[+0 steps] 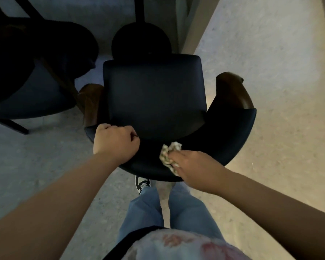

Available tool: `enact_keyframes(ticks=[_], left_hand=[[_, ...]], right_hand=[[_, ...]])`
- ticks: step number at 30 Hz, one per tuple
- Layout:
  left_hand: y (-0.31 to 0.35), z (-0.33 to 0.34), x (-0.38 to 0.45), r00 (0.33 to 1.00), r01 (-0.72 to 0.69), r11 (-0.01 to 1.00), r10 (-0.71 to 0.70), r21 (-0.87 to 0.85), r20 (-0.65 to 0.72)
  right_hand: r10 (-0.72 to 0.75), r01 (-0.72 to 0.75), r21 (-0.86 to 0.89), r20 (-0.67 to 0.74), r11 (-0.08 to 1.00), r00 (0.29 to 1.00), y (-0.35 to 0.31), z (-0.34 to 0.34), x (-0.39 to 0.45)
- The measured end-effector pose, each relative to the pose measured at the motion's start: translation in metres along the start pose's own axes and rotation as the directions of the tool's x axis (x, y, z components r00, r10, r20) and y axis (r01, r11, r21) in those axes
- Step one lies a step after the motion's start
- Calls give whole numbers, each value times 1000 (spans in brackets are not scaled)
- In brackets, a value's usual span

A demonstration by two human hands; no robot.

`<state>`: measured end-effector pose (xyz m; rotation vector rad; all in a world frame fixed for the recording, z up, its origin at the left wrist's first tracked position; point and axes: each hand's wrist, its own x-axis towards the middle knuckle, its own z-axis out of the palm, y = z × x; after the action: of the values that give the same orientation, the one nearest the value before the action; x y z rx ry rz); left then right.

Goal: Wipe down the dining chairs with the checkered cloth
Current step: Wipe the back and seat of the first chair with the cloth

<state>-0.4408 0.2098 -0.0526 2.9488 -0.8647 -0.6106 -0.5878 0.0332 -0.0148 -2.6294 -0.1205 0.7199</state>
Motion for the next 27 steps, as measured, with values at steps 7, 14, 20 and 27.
enact_keyframes(ticks=[7,14,20,27], left_hand=[[5,3,2,996,76,997,-75,21,-39],[5,2,2,995,76,996,-73,39,-61],[6,2,2,993,98,995,-98,2,-69],[6,3,3,992,110,994,-108,28,-68]], right_hand=[[52,-27,-156,160,987,986,95,-46,-19],[204,-140,-367,139,920,969,155,-80,12],[223,-191,-250,107,949,969,96,-38,13],[75,-98,186,128,978,989,0,-3,65]])
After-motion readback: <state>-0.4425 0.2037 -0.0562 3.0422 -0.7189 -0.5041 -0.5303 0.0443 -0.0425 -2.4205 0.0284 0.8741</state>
